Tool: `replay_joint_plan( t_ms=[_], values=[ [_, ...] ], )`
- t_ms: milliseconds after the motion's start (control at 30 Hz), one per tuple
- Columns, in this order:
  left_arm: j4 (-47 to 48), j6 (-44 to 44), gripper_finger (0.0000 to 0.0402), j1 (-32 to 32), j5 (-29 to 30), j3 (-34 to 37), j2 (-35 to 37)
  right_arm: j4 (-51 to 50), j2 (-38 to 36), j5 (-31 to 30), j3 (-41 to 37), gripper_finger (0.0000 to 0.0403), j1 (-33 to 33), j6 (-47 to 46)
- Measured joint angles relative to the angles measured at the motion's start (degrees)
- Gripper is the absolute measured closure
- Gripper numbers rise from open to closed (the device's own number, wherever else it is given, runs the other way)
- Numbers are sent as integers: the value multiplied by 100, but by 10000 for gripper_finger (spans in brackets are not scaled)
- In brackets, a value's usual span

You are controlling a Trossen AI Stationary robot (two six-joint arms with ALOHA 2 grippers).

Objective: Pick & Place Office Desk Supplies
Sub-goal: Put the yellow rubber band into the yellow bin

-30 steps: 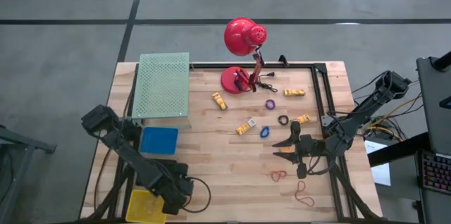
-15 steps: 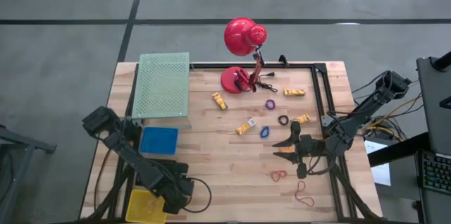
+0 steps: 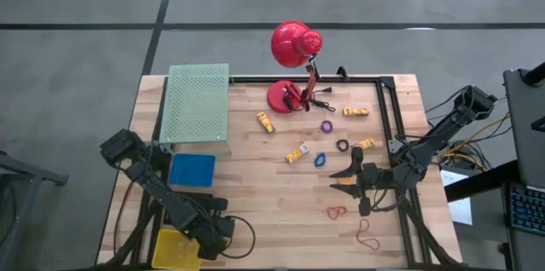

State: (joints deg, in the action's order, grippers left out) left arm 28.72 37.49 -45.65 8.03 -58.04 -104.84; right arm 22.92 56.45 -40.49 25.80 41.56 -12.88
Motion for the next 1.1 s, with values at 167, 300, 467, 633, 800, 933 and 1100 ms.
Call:
replay_joint_plan(
  t_ms=[167, 300, 467, 633, 800, 933, 1100],
  values=[
    [1, 1, 399, 0, 15, 4, 0, 0, 0, 0, 0, 287, 2, 0],
    [2, -4, 400, 3, 31, 18, 59, 0, 0, 0, 0, 287, 2, 0],
    [221, -109, 400, 70, 240, -63, 336, 0, 0, 0, 0, 287, 2, 2],
    [398, -326, 400, 75, 345, -292, 601, -1, 2, 0, 0, 287, 7, 0],
    [726, -432, 401, 85, 534, -663, 790, 0, 2, 0, 0, 287, 7, 0],
    [1223, -433, 401, 77, 607, -1134, 835, -1, 2, 0, 0, 287, 7, 0],
    [1905, -410, 401, 81, 667, -1757, 837, 0, 2, 0, 0, 287, 7, 0]
  ],
)
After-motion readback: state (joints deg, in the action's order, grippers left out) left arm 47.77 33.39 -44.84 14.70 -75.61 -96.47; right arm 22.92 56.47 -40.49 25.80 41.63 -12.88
